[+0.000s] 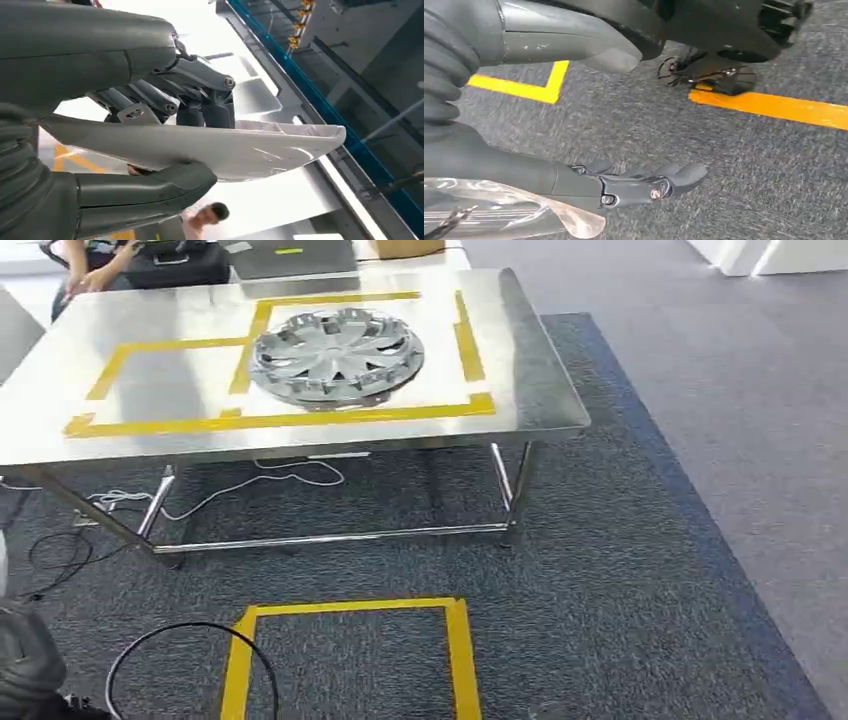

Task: Take the parts from the cabinet and place them on the table.

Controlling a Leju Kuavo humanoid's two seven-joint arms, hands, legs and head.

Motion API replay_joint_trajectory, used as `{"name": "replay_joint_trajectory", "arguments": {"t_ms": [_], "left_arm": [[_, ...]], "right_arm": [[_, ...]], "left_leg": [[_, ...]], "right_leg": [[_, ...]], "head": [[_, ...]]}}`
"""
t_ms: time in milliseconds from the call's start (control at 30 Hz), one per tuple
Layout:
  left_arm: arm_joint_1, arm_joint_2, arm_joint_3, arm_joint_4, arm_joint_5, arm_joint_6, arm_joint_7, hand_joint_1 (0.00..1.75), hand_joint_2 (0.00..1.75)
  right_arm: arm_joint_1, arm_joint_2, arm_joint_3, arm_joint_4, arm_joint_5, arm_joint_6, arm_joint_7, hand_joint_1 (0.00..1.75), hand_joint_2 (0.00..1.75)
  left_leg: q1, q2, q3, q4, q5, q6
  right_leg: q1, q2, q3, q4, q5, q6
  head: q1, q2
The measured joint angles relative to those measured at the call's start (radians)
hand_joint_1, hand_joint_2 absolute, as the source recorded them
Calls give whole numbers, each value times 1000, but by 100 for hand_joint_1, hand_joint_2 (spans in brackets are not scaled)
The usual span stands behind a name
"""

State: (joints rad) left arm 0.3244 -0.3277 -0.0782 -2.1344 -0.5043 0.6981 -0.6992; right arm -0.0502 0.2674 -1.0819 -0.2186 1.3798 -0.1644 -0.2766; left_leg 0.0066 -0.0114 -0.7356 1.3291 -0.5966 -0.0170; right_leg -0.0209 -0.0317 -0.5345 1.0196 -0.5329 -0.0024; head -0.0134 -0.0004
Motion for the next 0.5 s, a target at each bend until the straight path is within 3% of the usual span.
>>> {"name": "replay_joint_trajectory", "arguments": {"t_ms": [33,67,100,133,167,300,333,367,400,467,500], "left_arm": [[1,1,0,3,0,0,0,175,175],[2,1,0,4,2,0,0,175,175],[2,1,1,4,3,0,0,175,175],[2,1,1,4,5,0,0,175,175],[1,1,1,5,5,0,0,175,175],[5,0,5,5,5,1,0,175,175],[6,0,5,5,5,1,0,175,175],[3,0,4,5,5,1,0,175,175],[2,0,4,5,5,1,0,175,175],[4,0,4,5,5,1,0,175,175],[4,0,4,7,5,1,0,175,175]], "right_arm": [[-1,0,0,0,0,0,0,0,175],[-2,0,0,0,2,1,0,0,175],[-3,1,0,0,3,1,2,0,175],[-3,1,0,0,4,2,3,0,175],[-2,1,0,0,4,2,3,0,175],[-10,1,0,0,5,3,4,0,175],[-10,1,0,0,5,4,4,0,175],[-11,1,0,0,5,4,3,0,175],[-10,1,1,0,5,5,3,0,175],[-8,1,1,0,3,5,3,0,175],[-10,1,1,0,4,5,3,0,175]], "left_leg": [[0,2,13,-31,32,2],[0,7,45,-96,73,5],[-2,24,92,-189,121,12],[-9,66,128,-263,148,21],[-26,109,140,-285,125,27],[-23,60,139,-301,124,43],[-16,51,146,-309,130,50],[-13,41,148,-310,131,55],[-11,29,147,-310,129,58],[-12,3,147,-310,127,61],[-12,-11,149,-310,127,61]], "right_leg": [[0,-14,4,0,-4,1],[1,-25,9,0,-7,2],[1,-35,17,0,-12,5],[2,-43,23,0,-17,10],[9,-53,16,1,-24,20],[12,-102,45,-11,-32,37],[8,-61,40,-1,-45,44],[7,-11,19,42,-72,44],[7,15,-21,119,-107,45],[7,28,-107,274,-163,47],[8,29,-132,304,-158,47]], "head": [[0,0],[-1,0],[0,0],[-1,0],[0,0],[0,0],[2,0],[9,0],[13,0],[14,0],[15,0]]}}
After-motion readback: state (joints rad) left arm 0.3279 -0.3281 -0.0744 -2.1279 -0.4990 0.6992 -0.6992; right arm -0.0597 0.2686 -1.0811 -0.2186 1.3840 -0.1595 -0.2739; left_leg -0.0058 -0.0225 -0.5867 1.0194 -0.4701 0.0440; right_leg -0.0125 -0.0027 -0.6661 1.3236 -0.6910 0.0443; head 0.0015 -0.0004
